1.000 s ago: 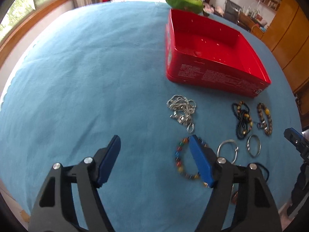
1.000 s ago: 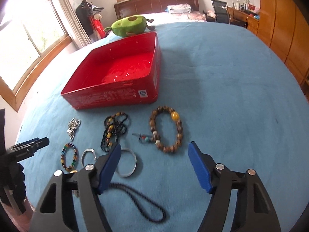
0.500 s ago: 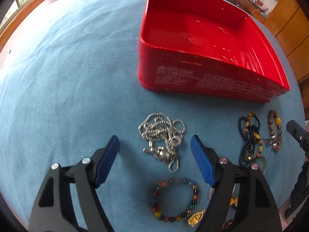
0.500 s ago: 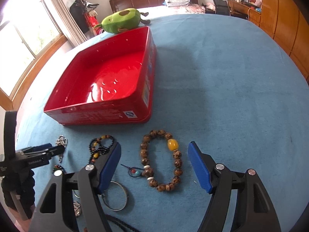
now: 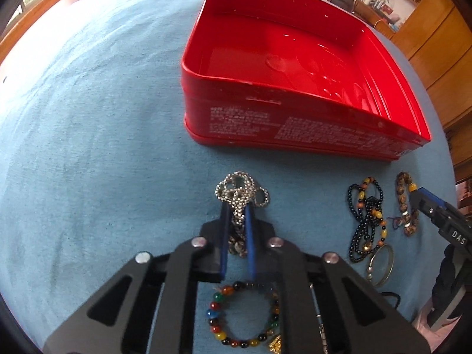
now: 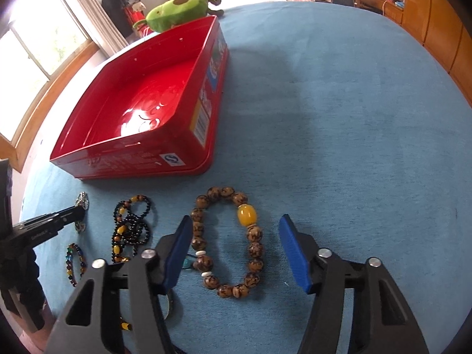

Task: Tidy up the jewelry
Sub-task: 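Grasp the wooden bead bracelet with the right tool while the left tool lifts the chain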

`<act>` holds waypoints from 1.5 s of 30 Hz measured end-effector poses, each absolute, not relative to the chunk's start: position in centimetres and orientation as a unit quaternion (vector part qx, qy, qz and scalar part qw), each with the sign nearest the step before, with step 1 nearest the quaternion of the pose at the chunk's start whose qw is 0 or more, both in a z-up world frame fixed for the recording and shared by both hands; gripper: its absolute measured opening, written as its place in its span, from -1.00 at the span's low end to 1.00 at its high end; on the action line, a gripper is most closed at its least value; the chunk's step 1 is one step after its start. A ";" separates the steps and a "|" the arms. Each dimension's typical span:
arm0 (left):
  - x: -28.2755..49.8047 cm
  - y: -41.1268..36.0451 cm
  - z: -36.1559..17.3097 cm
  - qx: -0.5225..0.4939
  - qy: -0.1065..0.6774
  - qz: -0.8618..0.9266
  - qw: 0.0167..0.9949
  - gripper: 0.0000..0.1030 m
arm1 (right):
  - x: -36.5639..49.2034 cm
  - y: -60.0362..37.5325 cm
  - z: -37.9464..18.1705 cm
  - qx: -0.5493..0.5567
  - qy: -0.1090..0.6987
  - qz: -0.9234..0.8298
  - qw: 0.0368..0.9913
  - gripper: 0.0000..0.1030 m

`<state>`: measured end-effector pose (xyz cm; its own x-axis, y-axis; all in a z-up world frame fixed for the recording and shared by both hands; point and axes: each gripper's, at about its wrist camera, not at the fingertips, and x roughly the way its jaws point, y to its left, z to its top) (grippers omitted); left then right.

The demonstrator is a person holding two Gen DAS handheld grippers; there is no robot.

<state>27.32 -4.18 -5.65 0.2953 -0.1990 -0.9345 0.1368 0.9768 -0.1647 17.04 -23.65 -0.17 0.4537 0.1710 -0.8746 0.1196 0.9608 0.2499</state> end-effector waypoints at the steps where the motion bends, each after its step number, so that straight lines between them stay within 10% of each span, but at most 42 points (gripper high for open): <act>1: 27.4 -4.1 -5.7 -0.031 0.584 -0.109 0.804 -0.86 | 17.1 -23.8 -0.2 0.139 0.523 0.014 0.841 0.08; 13: 27.1 -3.9 -5.8 -0.038 0.572 -0.124 0.810 -0.87 | 17.7 -22.2 -1.2 0.071 0.519 0.000 0.852 -0.21; 17: 26.1 -2.3 -5.8 -0.044 0.571 -0.128 0.810 -0.87 | 17.3 -22.3 -1.2 0.068 0.513 0.001 0.856 -0.75; 45: 20.9 0.8 4.2 -0.067 0.477 -0.198 0.853 -0.88 | 12.1 -24.3 7.3 0.193 0.413 0.131 0.880 -0.76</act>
<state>20.86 0.79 4.18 0.4660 -0.4028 -0.7878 0.2743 0.9122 -0.3042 12.06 -24.32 7.27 0.6246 0.3899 -0.6767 -0.0714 0.8913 0.4477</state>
